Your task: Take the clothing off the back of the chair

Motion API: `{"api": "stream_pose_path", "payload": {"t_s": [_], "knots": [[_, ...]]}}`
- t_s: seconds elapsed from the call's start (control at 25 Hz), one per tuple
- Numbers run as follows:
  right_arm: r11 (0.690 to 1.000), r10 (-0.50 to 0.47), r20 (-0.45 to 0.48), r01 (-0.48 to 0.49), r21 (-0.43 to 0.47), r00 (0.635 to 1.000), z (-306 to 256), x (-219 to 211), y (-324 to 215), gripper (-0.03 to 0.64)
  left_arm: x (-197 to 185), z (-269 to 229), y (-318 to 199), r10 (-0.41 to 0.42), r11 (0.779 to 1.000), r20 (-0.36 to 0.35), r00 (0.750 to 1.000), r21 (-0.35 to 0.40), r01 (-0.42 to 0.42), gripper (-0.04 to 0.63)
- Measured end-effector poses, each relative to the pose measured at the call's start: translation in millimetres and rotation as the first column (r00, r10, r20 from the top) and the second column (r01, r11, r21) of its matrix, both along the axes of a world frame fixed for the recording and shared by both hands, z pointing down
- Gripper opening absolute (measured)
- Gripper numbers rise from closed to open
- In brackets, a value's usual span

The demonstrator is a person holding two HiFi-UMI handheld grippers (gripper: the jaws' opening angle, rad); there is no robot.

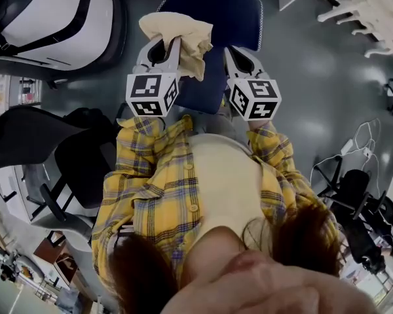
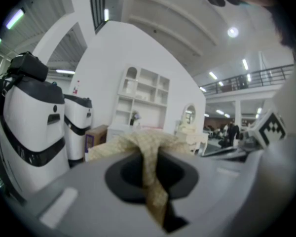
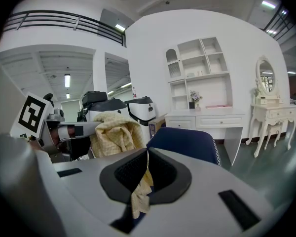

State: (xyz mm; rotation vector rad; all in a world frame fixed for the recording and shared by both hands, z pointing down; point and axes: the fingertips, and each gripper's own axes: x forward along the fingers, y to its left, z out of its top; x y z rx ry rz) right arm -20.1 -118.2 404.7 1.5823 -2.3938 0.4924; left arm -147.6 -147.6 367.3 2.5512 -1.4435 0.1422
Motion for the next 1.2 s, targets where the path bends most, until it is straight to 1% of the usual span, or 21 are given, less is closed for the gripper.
{"api": "stream_pose_path", "payload": {"t_s": [0.28,0.56,0.88,1.2], "knots": [[1.0,0.021,0.005,-0.021,-0.007,1.0,3,-7,15,0.015,-13,9,20,0.004,1.0,-0.003,1.0,-0.026,-0.004,0.031],[0.999,0.042,0.004,-0.042,-0.016,0.999,5,-7,30,0.014,-22,19,42,0.006,0.999,0.024,1.0,-0.04,-0.005,0.031],[0.999,0.046,0.004,-0.046,-0.025,0.999,6,-7,41,0.014,-25,26,65,0.007,0.997,-0.004,1.0,-0.076,-0.008,0.031],[0.998,0.049,0.006,-0.049,-0.032,0.999,11,-15,48,0.012,-33,31,81,0.011,0.997,0.006,1.0,-0.083,-0.011,0.031]]}}
